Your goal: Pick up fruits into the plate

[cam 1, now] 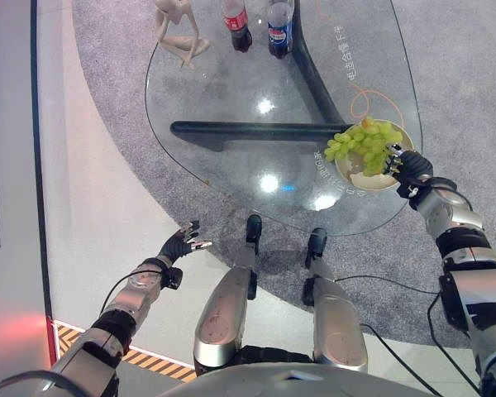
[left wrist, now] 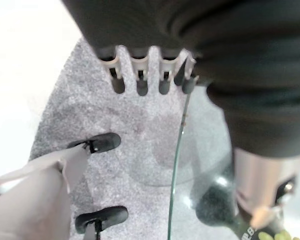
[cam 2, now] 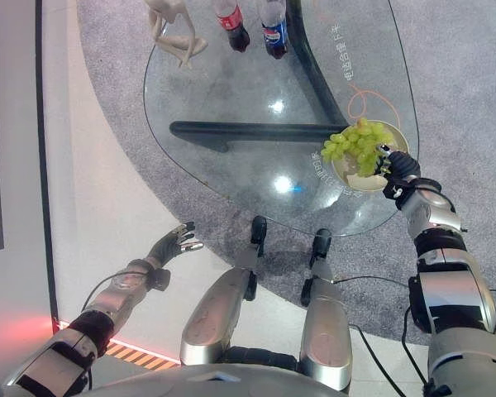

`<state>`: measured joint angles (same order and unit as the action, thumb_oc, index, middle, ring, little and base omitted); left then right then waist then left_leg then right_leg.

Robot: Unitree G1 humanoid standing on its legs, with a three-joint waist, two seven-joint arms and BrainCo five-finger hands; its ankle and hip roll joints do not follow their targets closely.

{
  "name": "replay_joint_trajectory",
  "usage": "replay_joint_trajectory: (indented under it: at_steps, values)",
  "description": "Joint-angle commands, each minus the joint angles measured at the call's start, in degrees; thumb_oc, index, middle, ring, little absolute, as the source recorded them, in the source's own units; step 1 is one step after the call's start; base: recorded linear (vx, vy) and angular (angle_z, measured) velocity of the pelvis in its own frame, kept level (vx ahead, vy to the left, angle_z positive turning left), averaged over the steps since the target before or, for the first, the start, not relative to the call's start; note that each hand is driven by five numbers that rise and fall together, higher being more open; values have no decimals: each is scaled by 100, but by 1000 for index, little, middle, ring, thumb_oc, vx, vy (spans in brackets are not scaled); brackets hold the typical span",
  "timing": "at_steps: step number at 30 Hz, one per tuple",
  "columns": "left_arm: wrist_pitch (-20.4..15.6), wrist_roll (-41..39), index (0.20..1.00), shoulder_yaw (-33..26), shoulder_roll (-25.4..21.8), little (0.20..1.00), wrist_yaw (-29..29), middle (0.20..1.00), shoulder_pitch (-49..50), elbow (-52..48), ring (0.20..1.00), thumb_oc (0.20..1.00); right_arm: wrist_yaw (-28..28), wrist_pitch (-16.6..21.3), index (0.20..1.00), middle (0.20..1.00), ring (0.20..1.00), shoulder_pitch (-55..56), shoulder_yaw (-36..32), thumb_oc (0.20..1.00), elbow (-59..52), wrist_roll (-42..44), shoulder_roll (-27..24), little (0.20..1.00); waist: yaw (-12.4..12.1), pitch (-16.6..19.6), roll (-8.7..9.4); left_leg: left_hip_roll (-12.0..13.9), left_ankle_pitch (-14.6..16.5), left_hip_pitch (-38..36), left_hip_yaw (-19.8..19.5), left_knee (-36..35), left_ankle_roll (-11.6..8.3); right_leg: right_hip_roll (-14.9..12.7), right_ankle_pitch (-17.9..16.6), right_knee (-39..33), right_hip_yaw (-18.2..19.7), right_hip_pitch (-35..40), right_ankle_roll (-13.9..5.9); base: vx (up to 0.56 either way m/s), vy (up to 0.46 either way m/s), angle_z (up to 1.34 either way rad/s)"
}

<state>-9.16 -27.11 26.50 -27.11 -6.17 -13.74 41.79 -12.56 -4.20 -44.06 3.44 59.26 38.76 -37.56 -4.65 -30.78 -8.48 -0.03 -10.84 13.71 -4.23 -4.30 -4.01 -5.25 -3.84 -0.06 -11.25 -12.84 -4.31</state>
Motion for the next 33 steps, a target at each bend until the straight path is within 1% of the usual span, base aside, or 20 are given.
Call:
replay_joint_trajectory:
  at_steps: [1, 2, 3, 7, 9, 12, 14, 15, 16, 17, 18, 19, 20, 22, 25, 26, 29, 32, 33]
  values:
    - [-152, -186, 1000, 128, 167, 1000, 57, 1000, -48, 85, 1000, 1000, 247, 41, 200, 200, 200, -421, 449, 200, -81, -256, -633, 200, -4, 99, -64, -177, 1143, 149, 46, 861, 78, -161, 629, 981, 14, -558, 65, -33, -3, -4]
    - [-129, -215, 1000, 148, 145, 1000, 74, 1000, -38, 27, 1000, 1000, 348, -57, 278, 278, 278, -555, 499, 278, -45, -388, -659, 278, -31, 99, -91, -180, 1126, 186, 39, 858, 75, -159, 644, 1023, 3, -611, 69, 0, 0, 0]
    - [-116, -234, 1000, 155, 142, 1000, 70, 1000, -26, 28, 1000, 1000, 443, -201, 1000, 1000, 1000, -663, 571, 1000, 27, -556, -663, 1000, -52, 99, -113, -179, 1117, 211, 38, 877, 72, -160, 663, 1087, 2, -653, 77, 0, 0, 0]
    - [-107, -248, 1000, 140, 153, 1000, 39, 1000, -18, 46, 1000, 1000, 564, -357, 1000, 1000, 1000, -759, 717, 1000, 128, -901, -657, 1000, -77, 99, -135, -182, 1091, 217, 52, 850, 77, -159, 694, 1160, -6, -708, 93, -5, 11, 3]
    - [-104, -218, 1000, 130, 163, 1000, 29, 1000, -24, 37, 1000, 1000, 621, -358, 1000, 1000, 1000, -743, 752, 1000, 183, -1026, -637, 1000, -93, 99, -133, -184, 1084, 219, 60, 843, 85, -164, 702, 1188, -23, -725, 93, -8, 12, 5]
    - [-120, -189, 1000, 133, 176, 1000, 38, 1000, -25, 35, 1000, 1000, 711, -375, 1000, 1000, 1000, -709, 789, 1000, 254, -1142, -588, 1000, -107, 99, -120, -184, 1086, 211, 69, 854, 95, -165, 703, 1205, -28, -716, 94, -2, 6, 7]
    - [-135, -199, 1000, 122, 162, 1000, 16, 1000, -61, 56, 1000, 1000, 814, -441, 1000, 1000, 1000, -671, 829, 1000, 324, -1416, -545, 1000, -105, 99, -96, -185, 1099, 205, 86, 870, 109, -161, 695, 1222, -29, -723, 82, -12, 9, 6]
    - [-105, -213, 1000, 114, 145, 1000, 30, 1000, -88, 26, 1000, 1000, 978, -458, 1000, 1000, 1000, -605, 861, 1000, 328, -1546, -529, 1000, -99, 99, -74, -184, 1102, 201, 99, 867, 116, -156, 682, 1208, -28, -720, 75, 0, 0, 0]
    - [-104, -213, 1000, 114, 144, 1000, 31, 1000, -87, 25, 1000, 1000, 979, -459, 1000, 1000, 1000, -603, 860, 1000, 326, -1547, -528, 1000, -100, 99, -73, -184, 1102, 200, 99, 867, 116, -155, 681, 1206, -28, -719, 75, 0, 0, 0]
    - [-70, -212, 1000, 118, 151, 1000, 59, 1000, -115, 6, 1000, 1000, 1257, -470, 1000, 1000, 1000, -516, 894, 1000, 396, -1835, -503, 1000, -96, 99, -30, -178, 1116, 164, 114, 868, 122, -154, 664, 1159, -39, -652, 63, 0, 0, 0]
    - [-50, -211, 1000, 123, 157, 1000, 67, 1000, -133, 10, 1000, 1000, 1405, -511, 1000, 1000, 1000, -487, 912, 1000, 441, -1943, -489, 1000, -95, 99, -7, -173, 1126, 142, 121, 871, 125, -152, 659, 1146, -43, -620, 59, 0, 0, 0]
    - [-16, -203, 1000, 124, 160, 1000, 67, 1000, -151, 27, 1000, 1000, 1673, -602, 1000, 1000, 1000, -430, 927, 1000, 517, -2165, -462, 1000, -99, 99, 35, -168, 1139, 94, 128, 873, 130, -148, 645, 1112, -55, -552, 53, 0, 0, 0]
    - [-7, -181, 1000, 127, 169, 1000, 55, 1000, -163, 61, 1000, 1000, 1825, -689, 1000, 1000, 1000, -380, 949, 1000, 593, -2417, -437, 1000, -102, 99, 73, -165, 1150, 58, 133, 876, 134, -143, 632, 1080, -59, -496, 50, 0, 0, 0]
    - [-6, -172, 1000, 136, 181, 1000, 41, 1000, -186, 111, 1000, 1000, 1961, -712, 1000, 1000, 1000, -327, 984, 1000, 684, -2556, -397, 1000, -104, 99, 109, -156, 1161, 14, 138, 874, 142, -133, 624, 1056, -63, -437, 48, -4, -13, 4]
    - [6, -122, 1000, 125, 243, 1000, 17, 1000, -214, 302, 1000, 1000, 2279, -814, 1000, 1000, 1000, -41, 993, 1000, 797, -2796, -270, 1000, -98, 125, 229, -130, 1215, -145, 155, 903, 159, -107, 619, 998, -68, -234, 45, 10, -18, 6]
    - [14, -107, 1000, 118, 259, 1000, 8, 1000, -215, 337, 1000, 1000, 2289, -818, 1000, 1000, 1000, 17, 986, 1000, 814, -2799, -246, 1000, -99, 153, 248, -125, 1224, -165, 158, 902, 161, -101, 621, 982, -67, -202, 45, 34, -12, 6]
    - [68, 29, 1000, 54, 371, 1000, -60, 1000, -206, 569, 1000, 1000, 2333, -766, 1000, 1000, 1000, 503, 892, 1000, 831, -2624, -11, 1000, -92, 325, 402, -100, 1304, -345, 201, 871, 176, -68, 609, 823, -34, 51, 37, 39, -6, 0]
    - [176, 105, 1000, -45, 483, 1000, -107, 1000, -178, 810, 1000, 1000, 2277, -634, 1000, 1000, 1000, 965, 767, 1000, 828, -2399, 202, 1000, -80, 503, 528, -83, 1355, -557, 257, 777, 184, -55, 586, 668, 6, 289, 10, 62, 5, -6]
    - [211, 151, 1000, -115, 544, 1000, -126, 1000, -134, 955, 1000, 1000, 2238, -525, 1000, 1000, 1000, 1245, 701, 1000, 816, -2311, 378, 1000, -64, 610, 596, -78, 1381, -669, 286, 730, 188, -51, 576, 588, 39, 419, -3, 124, 5, -4]
